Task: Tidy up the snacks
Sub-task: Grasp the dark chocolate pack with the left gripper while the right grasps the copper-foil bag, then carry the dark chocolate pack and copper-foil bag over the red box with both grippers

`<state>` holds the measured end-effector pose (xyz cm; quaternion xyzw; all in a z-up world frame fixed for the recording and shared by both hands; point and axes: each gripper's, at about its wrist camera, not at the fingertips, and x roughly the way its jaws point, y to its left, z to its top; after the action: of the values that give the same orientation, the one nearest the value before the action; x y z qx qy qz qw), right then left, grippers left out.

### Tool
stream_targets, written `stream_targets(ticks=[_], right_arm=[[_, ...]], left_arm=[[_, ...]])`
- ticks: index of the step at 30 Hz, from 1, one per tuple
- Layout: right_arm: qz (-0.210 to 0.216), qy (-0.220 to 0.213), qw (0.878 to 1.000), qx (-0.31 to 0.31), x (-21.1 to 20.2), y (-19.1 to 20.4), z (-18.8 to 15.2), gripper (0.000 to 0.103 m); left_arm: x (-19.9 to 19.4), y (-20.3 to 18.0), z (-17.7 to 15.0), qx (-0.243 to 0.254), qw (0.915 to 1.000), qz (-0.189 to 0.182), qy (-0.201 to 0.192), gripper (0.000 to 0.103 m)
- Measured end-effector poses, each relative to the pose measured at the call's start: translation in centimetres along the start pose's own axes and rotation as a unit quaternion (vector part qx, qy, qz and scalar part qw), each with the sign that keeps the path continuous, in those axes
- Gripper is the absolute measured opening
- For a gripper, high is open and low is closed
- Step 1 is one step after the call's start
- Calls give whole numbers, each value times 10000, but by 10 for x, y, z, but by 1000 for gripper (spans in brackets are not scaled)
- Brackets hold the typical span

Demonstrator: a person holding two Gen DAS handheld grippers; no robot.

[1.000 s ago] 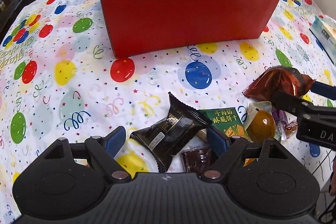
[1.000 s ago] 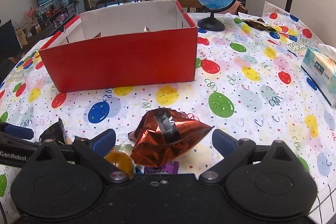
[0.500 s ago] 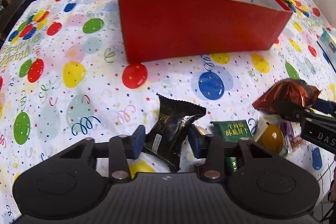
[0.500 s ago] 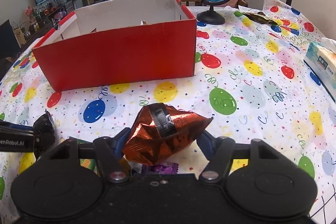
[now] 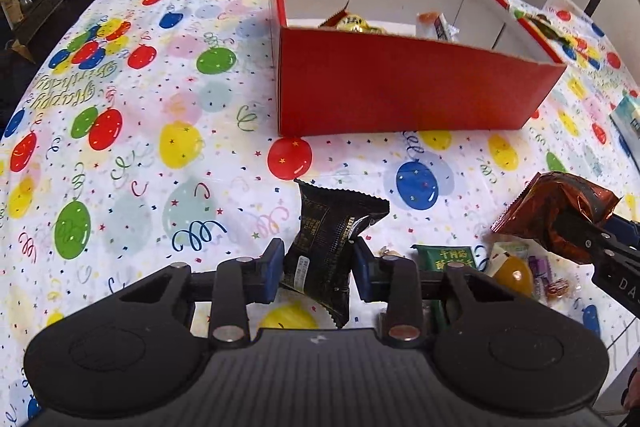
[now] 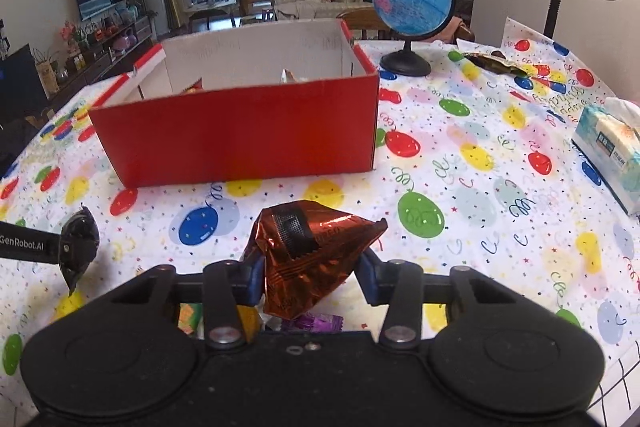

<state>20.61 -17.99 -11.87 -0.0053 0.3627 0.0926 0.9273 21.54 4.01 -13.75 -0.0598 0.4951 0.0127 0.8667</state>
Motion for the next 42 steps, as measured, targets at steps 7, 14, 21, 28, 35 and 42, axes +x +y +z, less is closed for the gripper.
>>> stream_targets(ticks=[7, 14, 21, 28, 35, 42], right_arm=[[96, -218, 9995, -205, -32, 7, 7, 43], [262, -486, 9983, -169, -64, 9, 22, 43], [410, -816, 9957, -151, -89, 15, 39, 43], [407, -1127, 9927, -166, -99, 16, 61, 43], [443, -1382, 9893, -168, -96, 13, 87, 43], [416, -1429, 9886, -209, -75, 5, 113, 43]], left_arm=[[-34, -1, -2, -63, 9998, -92, -182, 35], [-78, -7, 0, -25, 9984, -162, -548, 35], [-115, -12, 10, -36, 9955, -190, -930, 35], [-134, -20, 23, 96, 9927, -175, -1188, 35], [-144, -30, 49, 238, 9882, -116, -1509, 35], [-130, -34, 80, 209, 9868, -22, -1605, 35]])
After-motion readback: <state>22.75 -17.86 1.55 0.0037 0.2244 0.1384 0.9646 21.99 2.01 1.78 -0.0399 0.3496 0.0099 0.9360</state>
